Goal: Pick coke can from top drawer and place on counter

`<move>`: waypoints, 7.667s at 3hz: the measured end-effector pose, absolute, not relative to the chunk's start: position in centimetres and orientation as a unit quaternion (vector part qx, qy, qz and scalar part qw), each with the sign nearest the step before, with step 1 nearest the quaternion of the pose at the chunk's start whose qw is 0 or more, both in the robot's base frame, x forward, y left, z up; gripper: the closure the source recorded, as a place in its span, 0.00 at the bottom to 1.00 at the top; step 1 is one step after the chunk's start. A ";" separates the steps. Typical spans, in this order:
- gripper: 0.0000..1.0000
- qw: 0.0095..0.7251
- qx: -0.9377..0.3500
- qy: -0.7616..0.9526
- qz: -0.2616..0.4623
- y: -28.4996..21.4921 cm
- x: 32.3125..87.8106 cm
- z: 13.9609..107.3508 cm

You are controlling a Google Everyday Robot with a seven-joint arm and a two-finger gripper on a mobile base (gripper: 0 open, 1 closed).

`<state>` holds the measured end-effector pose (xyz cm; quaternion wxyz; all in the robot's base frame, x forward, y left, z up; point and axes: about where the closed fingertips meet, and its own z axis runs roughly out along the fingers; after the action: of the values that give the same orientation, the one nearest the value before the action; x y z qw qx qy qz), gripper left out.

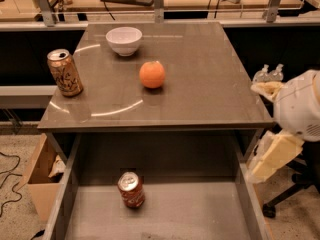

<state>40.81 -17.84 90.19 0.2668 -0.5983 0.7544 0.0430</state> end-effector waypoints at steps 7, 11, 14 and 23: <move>0.00 0.439 -0.568 0.657 0.230 -3.6 40.7 72.5; 0.00 0.455 -0.558 0.598 0.352 4.9 43.0 66.1; 0.71 0.472 -0.580 0.527 0.404 10.1 42.7 66.7; 1.00 0.542 -0.548 0.599 0.217 -1.3 40.8 94.4</move>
Offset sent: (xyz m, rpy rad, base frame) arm -0.0198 0.0654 -0.1114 0.3242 -0.1319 0.0550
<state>40.82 -1.33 94.43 0.5420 -0.5482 0.5989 0.2170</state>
